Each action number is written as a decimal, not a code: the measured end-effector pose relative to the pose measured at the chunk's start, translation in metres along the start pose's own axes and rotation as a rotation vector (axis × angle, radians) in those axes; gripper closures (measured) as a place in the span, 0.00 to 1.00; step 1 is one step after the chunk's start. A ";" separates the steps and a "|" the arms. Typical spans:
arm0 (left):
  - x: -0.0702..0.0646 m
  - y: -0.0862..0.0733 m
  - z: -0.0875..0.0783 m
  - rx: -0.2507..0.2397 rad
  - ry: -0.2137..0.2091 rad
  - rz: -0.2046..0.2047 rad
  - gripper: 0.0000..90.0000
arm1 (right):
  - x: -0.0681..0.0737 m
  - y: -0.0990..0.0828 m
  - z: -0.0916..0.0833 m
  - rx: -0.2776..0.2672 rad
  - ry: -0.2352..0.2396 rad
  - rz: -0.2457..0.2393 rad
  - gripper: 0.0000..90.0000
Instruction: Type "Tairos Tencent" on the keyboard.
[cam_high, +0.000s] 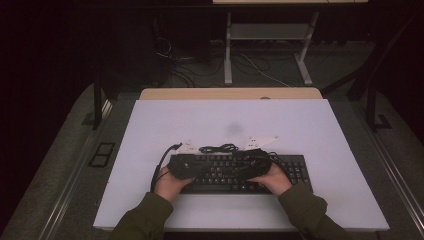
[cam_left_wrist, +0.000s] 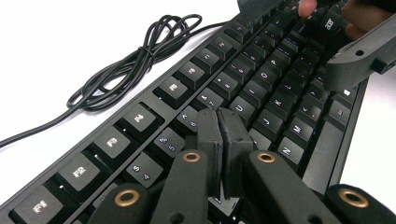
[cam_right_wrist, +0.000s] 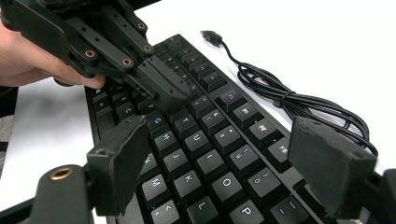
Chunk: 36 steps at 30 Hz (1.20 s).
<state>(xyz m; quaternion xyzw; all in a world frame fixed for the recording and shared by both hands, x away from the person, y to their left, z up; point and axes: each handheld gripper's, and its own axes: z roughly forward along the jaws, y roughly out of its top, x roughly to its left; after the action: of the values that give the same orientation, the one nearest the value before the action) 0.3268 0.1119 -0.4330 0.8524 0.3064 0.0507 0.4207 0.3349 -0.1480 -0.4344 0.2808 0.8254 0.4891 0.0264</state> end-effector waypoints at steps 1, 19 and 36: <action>0.000 0.000 0.000 -0.006 -0.001 -0.004 0.96 | 0.000 0.000 0.000 0.000 0.000 -0.002 0.22; 0.001 -0.001 -0.012 -0.052 -0.007 -0.024 0.68 | -0.003 -0.005 -0.005 0.002 0.010 -0.009 0.22; 0.003 -0.014 -0.036 -0.112 0.014 -0.029 0.31 | -0.009 -0.012 -0.028 -0.033 -0.025 0.016 0.18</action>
<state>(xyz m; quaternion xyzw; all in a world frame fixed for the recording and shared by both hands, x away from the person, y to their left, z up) 0.3103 0.1447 -0.4211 0.8225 0.3183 0.0676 0.4664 0.3280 -0.1788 -0.4311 0.2928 0.8147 0.4992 0.0375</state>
